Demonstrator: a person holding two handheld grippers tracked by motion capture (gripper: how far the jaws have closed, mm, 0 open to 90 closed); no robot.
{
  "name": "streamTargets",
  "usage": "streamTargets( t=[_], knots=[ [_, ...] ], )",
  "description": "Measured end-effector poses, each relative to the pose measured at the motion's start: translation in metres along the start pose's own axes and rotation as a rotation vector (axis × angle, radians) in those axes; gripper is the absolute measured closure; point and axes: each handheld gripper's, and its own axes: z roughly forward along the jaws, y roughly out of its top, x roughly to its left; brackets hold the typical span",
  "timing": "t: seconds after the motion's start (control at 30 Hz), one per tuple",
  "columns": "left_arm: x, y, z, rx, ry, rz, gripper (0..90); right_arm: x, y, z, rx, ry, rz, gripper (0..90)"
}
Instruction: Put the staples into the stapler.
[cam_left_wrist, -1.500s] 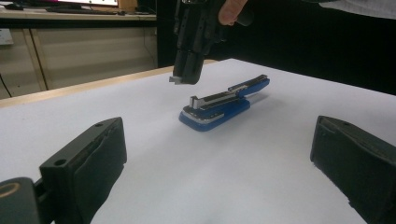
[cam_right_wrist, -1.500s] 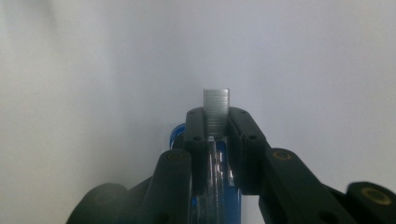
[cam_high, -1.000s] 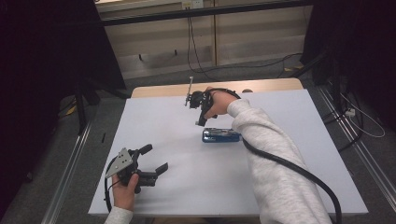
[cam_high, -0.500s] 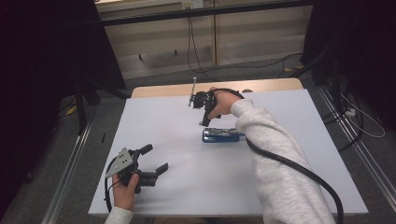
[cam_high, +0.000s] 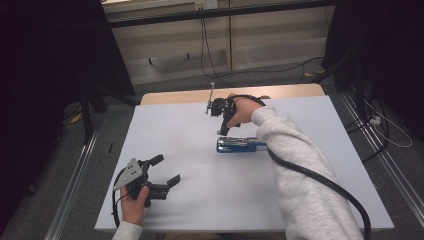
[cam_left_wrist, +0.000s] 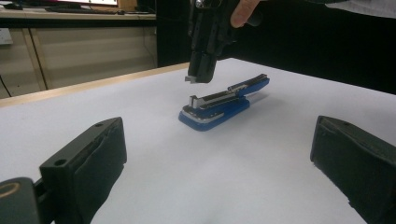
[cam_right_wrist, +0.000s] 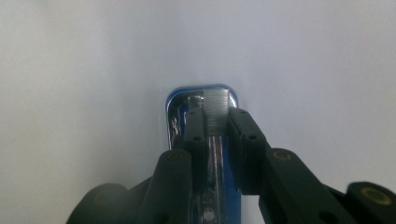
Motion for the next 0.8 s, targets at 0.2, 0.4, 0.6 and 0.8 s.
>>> streamTargets(
  t=[0.2,0.4,0.6,0.8],
  knots=[
    [0.0001,-0.0001,0.0006,0.0,-0.001,0.002,3.6,0.0006,-0.0033,-0.0027,0.001,-0.002,0.01,78.7],
    [0.0,-0.0001,0.0008,-0.001,-0.001,-0.001,3.6,0.0008,-0.0057,-0.0023,0.0,-0.001,0.011,78.6],
    [0.0002,-0.0001,0.0003,0.0,0.0,-0.001,3.6,0.0018,-0.0032,-0.0026,-0.006,-0.003,0.012,78.7],
    [0.0004,0.0002,-0.0003,-0.001,0.005,0.003,3.6,0.0021,-0.003,-0.0003,0.0,0.001,0.005,78.7]
  ],
)
